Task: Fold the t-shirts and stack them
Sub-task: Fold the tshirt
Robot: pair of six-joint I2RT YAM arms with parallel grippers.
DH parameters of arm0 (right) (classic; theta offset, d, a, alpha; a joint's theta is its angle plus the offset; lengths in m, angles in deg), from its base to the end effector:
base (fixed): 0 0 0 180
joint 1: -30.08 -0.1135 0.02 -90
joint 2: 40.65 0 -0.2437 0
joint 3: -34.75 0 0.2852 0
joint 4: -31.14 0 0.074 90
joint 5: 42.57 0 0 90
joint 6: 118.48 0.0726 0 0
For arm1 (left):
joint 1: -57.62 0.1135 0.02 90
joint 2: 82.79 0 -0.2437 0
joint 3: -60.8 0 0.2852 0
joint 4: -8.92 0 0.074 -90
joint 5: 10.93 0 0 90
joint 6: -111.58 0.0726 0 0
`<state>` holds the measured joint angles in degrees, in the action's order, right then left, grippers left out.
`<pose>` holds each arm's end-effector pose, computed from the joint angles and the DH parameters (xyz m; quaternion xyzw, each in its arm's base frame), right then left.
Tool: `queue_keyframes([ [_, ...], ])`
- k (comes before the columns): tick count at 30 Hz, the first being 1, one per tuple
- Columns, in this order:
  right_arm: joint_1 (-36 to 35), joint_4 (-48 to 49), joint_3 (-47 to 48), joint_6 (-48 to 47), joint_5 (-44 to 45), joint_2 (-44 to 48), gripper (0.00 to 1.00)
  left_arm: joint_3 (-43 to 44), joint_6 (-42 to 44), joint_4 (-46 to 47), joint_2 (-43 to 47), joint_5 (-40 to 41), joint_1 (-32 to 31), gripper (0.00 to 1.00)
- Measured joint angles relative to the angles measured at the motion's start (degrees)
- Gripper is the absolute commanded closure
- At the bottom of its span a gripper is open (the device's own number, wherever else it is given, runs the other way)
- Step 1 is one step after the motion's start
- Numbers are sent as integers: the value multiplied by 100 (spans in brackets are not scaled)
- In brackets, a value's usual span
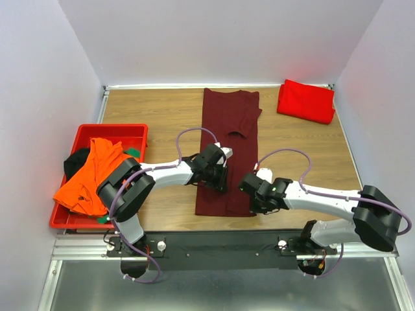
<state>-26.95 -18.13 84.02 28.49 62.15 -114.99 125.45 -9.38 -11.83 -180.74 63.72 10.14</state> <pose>0.1523 0.2009 0.0884 0.0169 0.9825 0.0442 0.1800 0.2404 -0.2906 0.0817 0.1762 0.9270 -0.2918 0.1566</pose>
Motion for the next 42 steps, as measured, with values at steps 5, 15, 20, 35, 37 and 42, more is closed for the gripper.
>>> queue_keyframes([
  [5, -2, -15, -70, 20, 0, 227, 87, -4, -2, 37, -15, 0, 0, 66],
  [15, -2, -188, -208, 90, -2, 531, 79, -7, -39, 122, -52, -4, 0, 66],
  [20, -2, -223, -323, 136, -37, 568, 78, -31, -44, 170, -52, -4, 0, 65],
  [35, -2, -481, -385, 278, -70, 920, 98, -70, -61, 275, -52, -7, 0, 66],
  [37, -2, -549, -385, 304, -68, 1001, 98, -79, -61, 291, -52, -7, 0, 66],
  [42, -2, -756, -385, 385, -66, 1187, 98, -83, -61, 306, -52, -7, 0, 66],
])
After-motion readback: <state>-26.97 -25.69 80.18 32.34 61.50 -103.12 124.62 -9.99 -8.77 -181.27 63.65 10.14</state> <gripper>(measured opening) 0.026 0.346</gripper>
